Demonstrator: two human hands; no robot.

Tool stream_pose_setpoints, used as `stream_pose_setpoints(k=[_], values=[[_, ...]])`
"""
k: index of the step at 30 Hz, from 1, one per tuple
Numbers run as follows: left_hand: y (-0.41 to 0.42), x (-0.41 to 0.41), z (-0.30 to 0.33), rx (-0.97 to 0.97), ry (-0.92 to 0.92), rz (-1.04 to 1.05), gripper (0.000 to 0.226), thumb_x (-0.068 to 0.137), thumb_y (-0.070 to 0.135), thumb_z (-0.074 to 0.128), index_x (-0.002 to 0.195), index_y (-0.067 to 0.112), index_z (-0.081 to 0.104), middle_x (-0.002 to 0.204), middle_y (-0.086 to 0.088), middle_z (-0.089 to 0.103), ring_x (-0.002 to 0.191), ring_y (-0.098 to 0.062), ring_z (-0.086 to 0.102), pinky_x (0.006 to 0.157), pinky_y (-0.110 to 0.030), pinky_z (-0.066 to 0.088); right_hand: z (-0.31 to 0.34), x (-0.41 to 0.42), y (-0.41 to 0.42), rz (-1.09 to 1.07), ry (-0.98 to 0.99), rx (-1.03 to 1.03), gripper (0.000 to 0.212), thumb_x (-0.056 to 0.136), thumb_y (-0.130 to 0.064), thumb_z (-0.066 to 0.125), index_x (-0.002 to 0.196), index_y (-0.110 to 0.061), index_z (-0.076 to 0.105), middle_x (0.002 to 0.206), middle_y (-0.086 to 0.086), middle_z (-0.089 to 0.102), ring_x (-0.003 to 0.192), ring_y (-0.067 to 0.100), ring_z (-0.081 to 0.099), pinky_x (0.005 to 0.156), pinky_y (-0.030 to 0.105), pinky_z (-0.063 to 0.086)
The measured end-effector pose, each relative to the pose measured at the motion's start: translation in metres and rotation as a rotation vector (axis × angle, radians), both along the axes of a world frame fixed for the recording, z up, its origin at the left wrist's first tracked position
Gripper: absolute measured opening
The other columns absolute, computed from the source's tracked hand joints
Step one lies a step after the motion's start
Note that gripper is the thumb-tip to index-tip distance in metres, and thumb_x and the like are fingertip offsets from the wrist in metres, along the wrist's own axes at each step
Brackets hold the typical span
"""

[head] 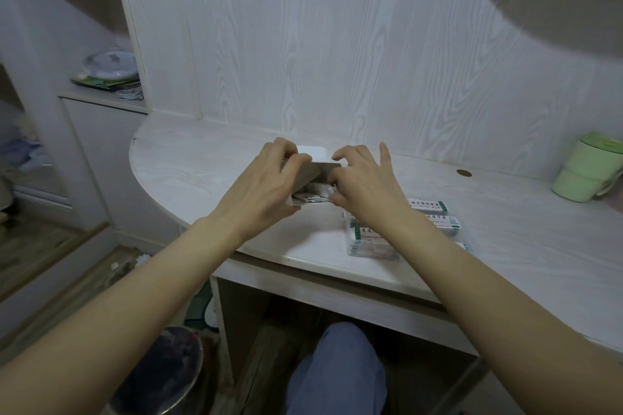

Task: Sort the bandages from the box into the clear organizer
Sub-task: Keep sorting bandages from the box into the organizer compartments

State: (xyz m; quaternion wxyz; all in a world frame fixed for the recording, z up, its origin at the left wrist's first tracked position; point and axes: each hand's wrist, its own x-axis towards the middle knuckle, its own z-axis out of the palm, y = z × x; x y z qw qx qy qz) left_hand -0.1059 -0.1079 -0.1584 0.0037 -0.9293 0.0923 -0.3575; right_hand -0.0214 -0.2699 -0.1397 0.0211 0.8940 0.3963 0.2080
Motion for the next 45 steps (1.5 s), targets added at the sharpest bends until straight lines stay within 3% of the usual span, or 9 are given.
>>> stream_pose_setpoints(k=[13, 15, 19, 23, 30, 35, 39, 45], values=[[0.001, -0.001, -0.001, -0.02, 0.067, 0.063, 0.074, 0.048, 0.012, 0.09, 0.112, -0.002, 0.056, 0.104, -0.021, 0.052, 0.083, -0.034, 0.056, 0.056, -0.033, 0.05, -0.005, -0.003, 0.013, 0.062, 0.126, 0.33, 0.01, 0.087, -0.016, 0.058, 0.086, -0.014, 0.068, 0.135, -0.001, 0.043, 0.129, 0.017, 0.031, 0.115, 0.049, 0.006], [0.004, -0.001, -0.002, -0.02, 0.072, 0.076, 0.075, 0.047, 0.012, 0.09, 0.112, -0.003, 0.057, 0.104, -0.021, 0.052, 0.084, -0.035, 0.057, 0.056, -0.033, 0.051, 0.0, -0.001, 0.012, 0.086, 0.136, 0.385, 0.009, 0.085, -0.015, 0.059, 0.086, -0.013, 0.068, 0.132, -0.001, 0.046, 0.125, 0.018, 0.035, 0.114, 0.047, 0.017], [0.007, -0.002, -0.003, -0.038, 0.09, 0.108, 0.073, 0.048, 0.011, 0.09, 0.111, -0.003, 0.057, 0.104, -0.021, 0.052, 0.084, -0.036, 0.057, 0.053, -0.034, 0.052, 0.011, 0.001, 0.008, 0.105, 0.182, 0.496, 0.01, 0.086, -0.013, 0.059, 0.091, -0.009, 0.068, 0.119, 0.002, 0.054, 0.114, 0.02, 0.042, 0.095, 0.033, 0.037], [0.008, -0.001, -0.005, -0.046, 0.099, 0.115, 0.071, 0.049, 0.01, 0.088, 0.112, -0.001, 0.058, 0.104, -0.02, 0.051, 0.085, -0.034, 0.056, 0.052, -0.031, 0.047, 0.016, 0.002, 0.007, 0.071, 0.247, 0.468, 0.013, 0.092, -0.016, 0.052, 0.097, -0.01, 0.063, 0.095, 0.004, 0.062, 0.094, 0.022, 0.053, 0.074, 0.035, 0.043], [0.006, 0.002, -0.009, -0.077, 0.109, 0.115, 0.066, 0.053, 0.01, 0.086, 0.112, -0.001, 0.057, 0.104, -0.02, 0.05, 0.086, -0.035, 0.053, 0.051, -0.033, 0.046, 0.013, -0.001, 0.005, 0.088, 0.045, 0.34, 0.011, 0.097, -0.015, 0.046, 0.101, -0.011, 0.055, 0.093, 0.004, 0.058, 0.091, 0.021, 0.046, 0.063, 0.032, 0.035], [0.007, 0.003, -0.012, -0.12, 0.09, 0.121, 0.067, 0.061, 0.017, 0.085, 0.118, -0.001, 0.054, 0.108, -0.018, 0.048, 0.09, -0.033, 0.051, 0.055, -0.031, 0.042, -0.001, -0.005, 0.005, 0.126, -0.103, 0.268, 0.012, 0.084, 0.0, 0.06, 0.088, -0.009, 0.055, 0.078, 0.007, 0.056, 0.075, 0.027, 0.048, 0.05, 0.034, 0.036], [0.007, 0.006, -0.013, -0.126, 0.084, 0.122, 0.066, 0.062, 0.021, 0.085, 0.117, -0.001, 0.055, 0.108, -0.018, 0.048, 0.091, -0.033, 0.051, 0.055, -0.03, 0.04, -0.006, -0.006, 0.003, 0.128, 0.015, 0.29, 0.007, 0.093, -0.008, 0.048, 0.097, -0.009, 0.053, 0.09, 0.009, 0.054, 0.082, 0.028, 0.047, 0.06, 0.037, 0.037], [0.006, 0.008, -0.015, -0.115, 0.074, 0.118, 0.066, 0.058, 0.018, 0.087, 0.113, -0.001, 0.056, 0.104, -0.019, 0.05, 0.087, -0.034, 0.053, 0.051, -0.031, 0.042, -0.014, -0.002, 0.002, 0.141, 0.088, 0.373, 0.006, 0.091, -0.006, 0.051, 0.095, -0.006, 0.056, 0.102, 0.008, 0.053, 0.088, 0.024, 0.048, 0.063, 0.037, 0.044]])
